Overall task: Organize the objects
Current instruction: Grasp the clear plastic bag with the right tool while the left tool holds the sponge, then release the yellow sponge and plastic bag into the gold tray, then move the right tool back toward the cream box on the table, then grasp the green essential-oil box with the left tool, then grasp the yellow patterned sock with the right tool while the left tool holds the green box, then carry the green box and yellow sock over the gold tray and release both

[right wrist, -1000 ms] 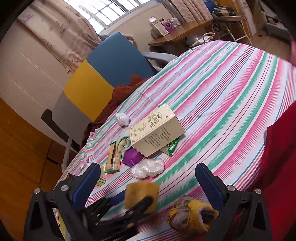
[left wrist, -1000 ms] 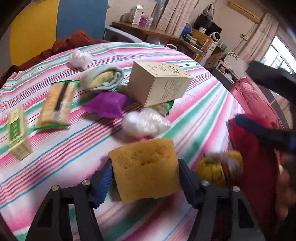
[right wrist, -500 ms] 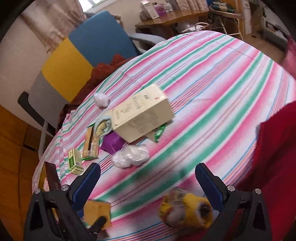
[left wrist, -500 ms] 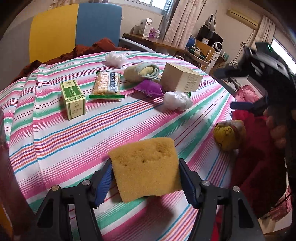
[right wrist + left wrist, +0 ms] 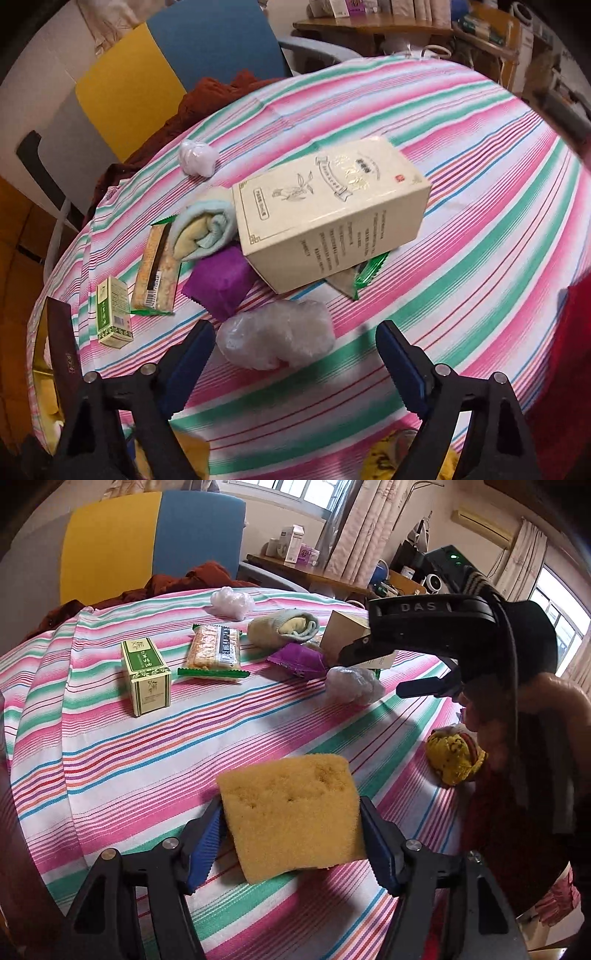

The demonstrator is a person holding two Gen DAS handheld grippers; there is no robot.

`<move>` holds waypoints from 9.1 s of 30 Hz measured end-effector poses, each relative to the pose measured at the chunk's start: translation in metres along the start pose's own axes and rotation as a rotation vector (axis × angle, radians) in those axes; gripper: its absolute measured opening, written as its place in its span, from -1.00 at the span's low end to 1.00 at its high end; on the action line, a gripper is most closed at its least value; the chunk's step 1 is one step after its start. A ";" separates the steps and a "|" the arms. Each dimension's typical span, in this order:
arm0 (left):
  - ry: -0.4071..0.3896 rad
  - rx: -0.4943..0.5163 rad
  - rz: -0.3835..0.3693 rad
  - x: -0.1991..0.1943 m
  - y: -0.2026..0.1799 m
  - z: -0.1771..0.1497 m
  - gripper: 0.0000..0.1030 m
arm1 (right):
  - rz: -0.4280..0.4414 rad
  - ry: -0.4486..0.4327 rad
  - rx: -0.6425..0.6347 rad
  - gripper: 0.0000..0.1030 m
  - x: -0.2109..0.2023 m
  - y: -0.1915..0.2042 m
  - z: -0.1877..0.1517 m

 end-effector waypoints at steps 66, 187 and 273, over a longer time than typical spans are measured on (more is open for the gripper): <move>-0.306 -0.459 0.813 -0.284 0.270 -0.005 0.62 | 0.615 -0.046 -0.533 0.92 -0.099 0.348 -0.105; 0.051 -0.050 0.491 0.079 0.116 0.090 -0.41 | 0.327 -0.168 0.188 0.99 -0.048 0.001 0.022; -0.305 -0.342 0.491 -0.226 0.180 0.027 -0.41 | 0.363 -0.041 -0.506 -0.05 -0.126 0.186 -0.058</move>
Point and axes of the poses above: each gripper's, at about its wrist camera, not at the fingertips, and x roughly the way its jaws point, y to its left, z to its top, the point moved 6 cm from there along x, roughly the way its jaws point, and after that the axes turned 12 degrees about -y, right-handed, at the moved point
